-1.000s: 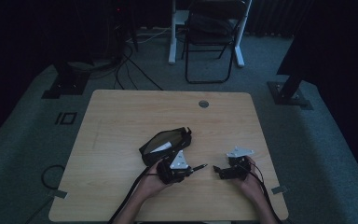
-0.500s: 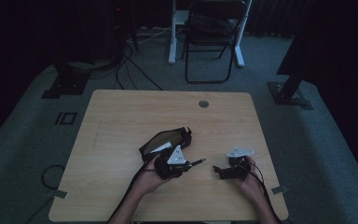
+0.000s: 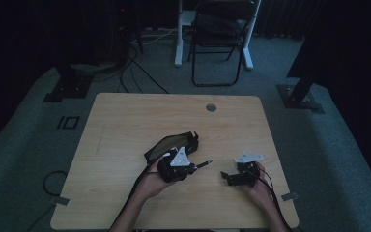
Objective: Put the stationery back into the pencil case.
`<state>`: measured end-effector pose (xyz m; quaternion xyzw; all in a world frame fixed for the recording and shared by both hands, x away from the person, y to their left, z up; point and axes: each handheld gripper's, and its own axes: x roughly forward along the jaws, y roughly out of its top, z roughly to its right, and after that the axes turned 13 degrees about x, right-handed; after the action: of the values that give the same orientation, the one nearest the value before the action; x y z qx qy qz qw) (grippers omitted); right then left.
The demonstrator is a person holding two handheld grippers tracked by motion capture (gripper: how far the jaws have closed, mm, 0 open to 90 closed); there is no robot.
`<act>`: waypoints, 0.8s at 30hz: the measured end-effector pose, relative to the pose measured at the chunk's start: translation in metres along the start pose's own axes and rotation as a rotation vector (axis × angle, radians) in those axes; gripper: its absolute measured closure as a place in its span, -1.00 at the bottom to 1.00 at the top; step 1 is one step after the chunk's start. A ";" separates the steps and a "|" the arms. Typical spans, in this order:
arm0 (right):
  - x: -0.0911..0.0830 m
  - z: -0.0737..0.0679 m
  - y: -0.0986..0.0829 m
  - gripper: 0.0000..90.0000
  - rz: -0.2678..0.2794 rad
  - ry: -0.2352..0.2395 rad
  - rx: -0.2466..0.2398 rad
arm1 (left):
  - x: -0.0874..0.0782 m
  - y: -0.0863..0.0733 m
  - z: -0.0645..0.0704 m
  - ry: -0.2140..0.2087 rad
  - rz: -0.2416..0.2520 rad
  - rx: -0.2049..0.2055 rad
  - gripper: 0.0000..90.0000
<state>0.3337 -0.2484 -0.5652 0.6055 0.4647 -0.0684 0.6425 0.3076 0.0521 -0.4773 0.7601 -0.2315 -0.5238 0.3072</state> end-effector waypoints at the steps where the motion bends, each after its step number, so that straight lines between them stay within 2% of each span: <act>1: 0.000 0.000 0.000 -0.74 0.000 0.000 0.000 | -0.001 0.000 -0.001 0.001 0.004 -0.003 0.76; 24: 0.000 0.000 0.000 -0.74 0.000 0.000 0.001 | -0.015 -0.001 -0.017 0.034 0.013 -0.019 0.77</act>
<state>0.3337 -0.2483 -0.5652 0.6058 0.4646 -0.0689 0.6422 0.3185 0.0671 -0.4635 0.7645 -0.2261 -0.5108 0.3216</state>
